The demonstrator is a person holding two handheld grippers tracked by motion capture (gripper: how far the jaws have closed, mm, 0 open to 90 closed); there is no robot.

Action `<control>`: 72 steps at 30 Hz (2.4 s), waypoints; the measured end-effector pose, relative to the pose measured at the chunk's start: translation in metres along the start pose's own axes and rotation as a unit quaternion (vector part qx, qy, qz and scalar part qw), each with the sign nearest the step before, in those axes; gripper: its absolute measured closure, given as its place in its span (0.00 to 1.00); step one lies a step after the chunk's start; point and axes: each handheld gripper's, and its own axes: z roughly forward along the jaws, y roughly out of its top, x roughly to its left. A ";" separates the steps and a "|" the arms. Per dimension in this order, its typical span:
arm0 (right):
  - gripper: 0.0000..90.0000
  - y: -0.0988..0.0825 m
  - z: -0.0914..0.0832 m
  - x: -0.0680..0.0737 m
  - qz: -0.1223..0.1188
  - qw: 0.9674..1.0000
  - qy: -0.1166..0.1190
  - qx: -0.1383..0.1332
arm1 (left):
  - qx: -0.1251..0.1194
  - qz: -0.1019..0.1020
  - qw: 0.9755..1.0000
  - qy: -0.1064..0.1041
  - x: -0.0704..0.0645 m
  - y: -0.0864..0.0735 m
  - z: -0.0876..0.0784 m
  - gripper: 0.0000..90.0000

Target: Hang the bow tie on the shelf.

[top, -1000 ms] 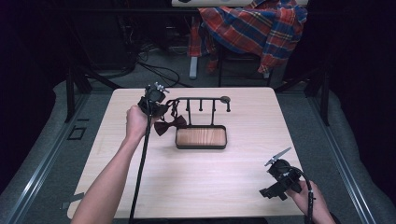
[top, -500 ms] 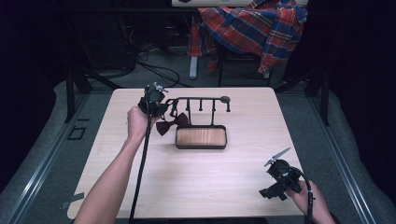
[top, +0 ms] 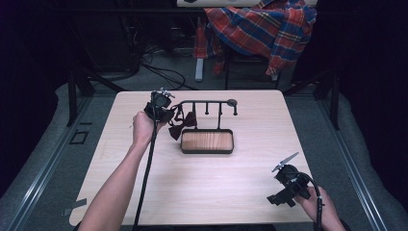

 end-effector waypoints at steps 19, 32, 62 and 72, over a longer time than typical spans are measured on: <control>0.17 0.001 0.000 0.000 -0.003 1.000 -0.002 0.008 | -0.008 -0.013 1.000 0.004 0.006 -0.008 -0.013 0.26; 0.17 0.000 0.000 0.000 0.001 1.000 -0.003 0.002 | -0.004 -0.008 1.000 -0.006 -0.004 -0.016 -0.028 0.17; 0.17 0.001 0.001 0.001 -0.004 1.000 -0.004 0.008 | 0.019 0.011 1.000 -0.012 -0.020 -0.097 -0.091 0.00; 0.17 0.001 0.001 0.001 0.000 1.000 -0.002 0.003 | 0.052 0.007 0.998 -0.017 -0.024 -0.132 -0.087 0.00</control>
